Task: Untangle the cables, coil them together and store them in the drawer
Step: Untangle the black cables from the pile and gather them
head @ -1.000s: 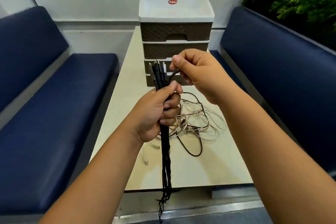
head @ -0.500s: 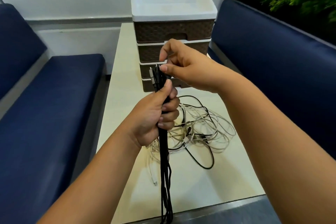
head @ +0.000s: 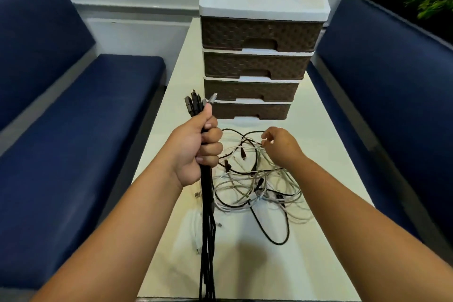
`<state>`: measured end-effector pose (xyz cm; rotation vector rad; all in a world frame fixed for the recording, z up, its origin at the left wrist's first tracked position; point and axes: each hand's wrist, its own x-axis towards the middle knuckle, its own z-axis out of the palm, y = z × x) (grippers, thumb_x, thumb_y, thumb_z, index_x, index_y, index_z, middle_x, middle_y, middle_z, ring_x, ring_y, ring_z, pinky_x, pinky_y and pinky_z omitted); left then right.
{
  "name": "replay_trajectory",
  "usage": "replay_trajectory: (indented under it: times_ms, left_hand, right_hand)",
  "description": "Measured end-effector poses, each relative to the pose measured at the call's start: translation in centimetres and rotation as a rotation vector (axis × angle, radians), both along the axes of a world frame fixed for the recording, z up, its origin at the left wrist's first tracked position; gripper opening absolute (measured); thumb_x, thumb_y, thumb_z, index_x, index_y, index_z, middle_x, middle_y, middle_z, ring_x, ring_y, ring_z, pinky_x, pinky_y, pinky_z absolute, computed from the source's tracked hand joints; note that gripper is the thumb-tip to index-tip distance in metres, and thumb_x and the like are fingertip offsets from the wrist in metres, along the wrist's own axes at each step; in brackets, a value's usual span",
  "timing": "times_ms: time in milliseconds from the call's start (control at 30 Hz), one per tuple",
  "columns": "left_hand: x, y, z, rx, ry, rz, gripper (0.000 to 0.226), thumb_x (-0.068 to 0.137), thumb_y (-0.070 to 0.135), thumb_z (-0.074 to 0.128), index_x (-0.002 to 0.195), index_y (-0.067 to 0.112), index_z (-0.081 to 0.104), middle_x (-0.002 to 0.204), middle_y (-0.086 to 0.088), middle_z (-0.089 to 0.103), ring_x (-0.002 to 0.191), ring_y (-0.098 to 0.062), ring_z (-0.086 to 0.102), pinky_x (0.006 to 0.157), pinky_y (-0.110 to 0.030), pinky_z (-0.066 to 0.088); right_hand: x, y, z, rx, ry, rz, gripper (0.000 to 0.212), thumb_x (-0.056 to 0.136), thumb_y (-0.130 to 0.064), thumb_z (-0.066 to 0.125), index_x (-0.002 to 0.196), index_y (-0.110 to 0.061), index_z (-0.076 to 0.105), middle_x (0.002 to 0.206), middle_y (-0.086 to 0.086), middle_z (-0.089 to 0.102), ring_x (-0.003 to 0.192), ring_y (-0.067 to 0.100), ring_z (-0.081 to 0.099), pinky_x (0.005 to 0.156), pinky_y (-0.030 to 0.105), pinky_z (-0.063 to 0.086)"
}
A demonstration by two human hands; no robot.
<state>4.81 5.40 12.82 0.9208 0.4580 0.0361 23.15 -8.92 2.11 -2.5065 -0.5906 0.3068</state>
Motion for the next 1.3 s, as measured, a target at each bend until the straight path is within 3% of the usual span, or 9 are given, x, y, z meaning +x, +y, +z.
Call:
replay_trajectory:
  times_ms: [133, 233, 367, 467, 567, 667, 1033, 1167, 1300]
  left_hand:
    - [0.3, -0.2, -0.2, 0.006, 0.025, 0.071, 0.047, 0.099, 0.052, 0.042, 0.062, 0.024, 0.035, 0.052, 0.01, 0.016, 0.037, -0.003, 0.012, 0.037, -0.016, 0.007]
    - [0.4, -0.3, -0.2, 0.01, 0.036, 0.114, 0.047, 0.098, 0.052, 0.042, 0.061, 0.025, 0.035, 0.052, 0.009, 0.017, 0.037, -0.003, 0.012, 0.036, -0.017, 0.006]
    - [0.5, -0.5, -0.2, 0.02, 0.046, 0.15, 0.047, 0.098, 0.052, 0.042, 0.062, 0.024, 0.035, 0.051, 0.01, 0.018, 0.036, -0.003, 0.013, 0.037, -0.017, 0.006]
    - [0.6, -0.6, 0.0, 0.032, 0.055, 0.159, 0.046, 0.098, 0.051, 0.043, 0.062, 0.024, 0.035, 0.051, 0.01, 0.017, 0.036, -0.003, 0.013, 0.036, -0.017, 0.006]
    - [0.7, -0.8, 0.3, 0.07, 0.067, 0.156, 0.045, 0.099, 0.049, 0.044, 0.063, 0.024, 0.035, 0.051, 0.009, 0.017, 0.037, -0.003, 0.012, 0.037, -0.017, 0.006]
    - [0.8, -1.0, 0.7, 0.099, 0.063, 0.15, 0.043, 0.098, 0.048, 0.045, 0.064, 0.024, 0.036, 0.052, 0.009, 0.018, 0.038, -0.004, 0.012, 0.037, -0.017, 0.006]
    - [2.4, -2.1, 1.0, 0.151, 0.071, 0.122, 0.032, 0.1, 0.04, 0.046, 0.096, 0.014, 0.064, 0.051, 0.009, 0.019, 0.037, -0.004, 0.014, 0.036, -0.016, 0.009]
    - [2.6, -2.6, 1.1, 0.163, 0.057, 0.04, 0.039, 0.099, 0.043, 0.045, 0.108, 0.013, 0.068, 0.052, 0.009, 0.018, 0.039, -0.003, 0.013, 0.036, -0.017, 0.009]
    - [3.1, -3.3, 1.2, 0.132, 0.07, -0.026, 0.053, 0.096, 0.057, 0.043, 0.109, 0.014, 0.071, 0.052, 0.009, 0.017, 0.038, -0.003, 0.013, 0.035, -0.016, 0.009]
  right_hand:
    - [0.9, 0.4, -1.7, -0.154, -0.074, 0.056, 0.033, 0.093, -0.035, 0.059, 0.121, -0.017, 0.062, 0.124, 0.009, 0.06, 0.114, 0.032, 0.055, 0.094, 0.04, 0.047]
    - [0.0, 1.6, -1.0, -0.045, -0.288, 0.239, 0.024, 0.092, -0.039, 0.059, 0.102, -0.02, 0.068, 0.105, 0.004, 0.063, 0.104, 0.027, 0.056, 0.083, 0.035, 0.046]
    - [-2.1, 3.7, 0.7, -0.298, 0.121, 0.654, 0.04, 0.081, -0.063, 0.064, 0.084, -0.024, 0.068, 0.082, -0.005, 0.063, 0.08, 0.015, 0.059, 0.064, 0.027, 0.043]
    - [-2.4, 4.1, 0.8, -0.414, 0.113, 0.736, 0.029, 0.087, -0.048, 0.066, 0.082, -0.02, 0.066, 0.076, -0.003, 0.06, 0.079, 0.019, 0.058, 0.059, 0.025, 0.04]
    - [-1.1, 3.9, 3.4, -0.194, 0.114, 0.656, 0.02, 0.096, -0.03, 0.057, 0.087, -0.015, 0.067, 0.083, 0.003, 0.066, 0.075, 0.019, 0.059, 0.067, 0.032, 0.045]
    - [0.4, 3.6, 8.6, 0.182, 0.236, 0.46, 0.022, 0.101, -0.024, 0.047, 0.082, -0.02, 0.056, 0.078, 0.001, 0.062, 0.058, 0.011, 0.055, 0.055, 0.029, 0.04]
    - [2.1, 0.5, 18.5, 1.522, 1.22, 0.013, 0.029, 0.105, -0.019, 0.031, 0.08, -0.013, 0.044, 0.06, -0.001, 0.044, 0.037, 0.005, 0.028, 0.034, 0.018, 0.022]
    - [1.2, 0.3, 18.6, 1.596, 1.323, -0.01, 0.034, 0.106, -0.016, 0.029, 0.076, -0.01, 0.044, 0.057, -0.002, 0.041, 0.033, 0.004, 0.026, 0.032, 0.017, 0.021]
    - [-1.1, -0.7, 18.7, 1.321, 1.228, 0.377, 0.029, 0.105, -0.024, 0.034, 0.083, -0.014, 0.05, 0.058, -0.006, 0.041, 0.034, 0.004, 0.024, 0.033, 0.016, 0.022]
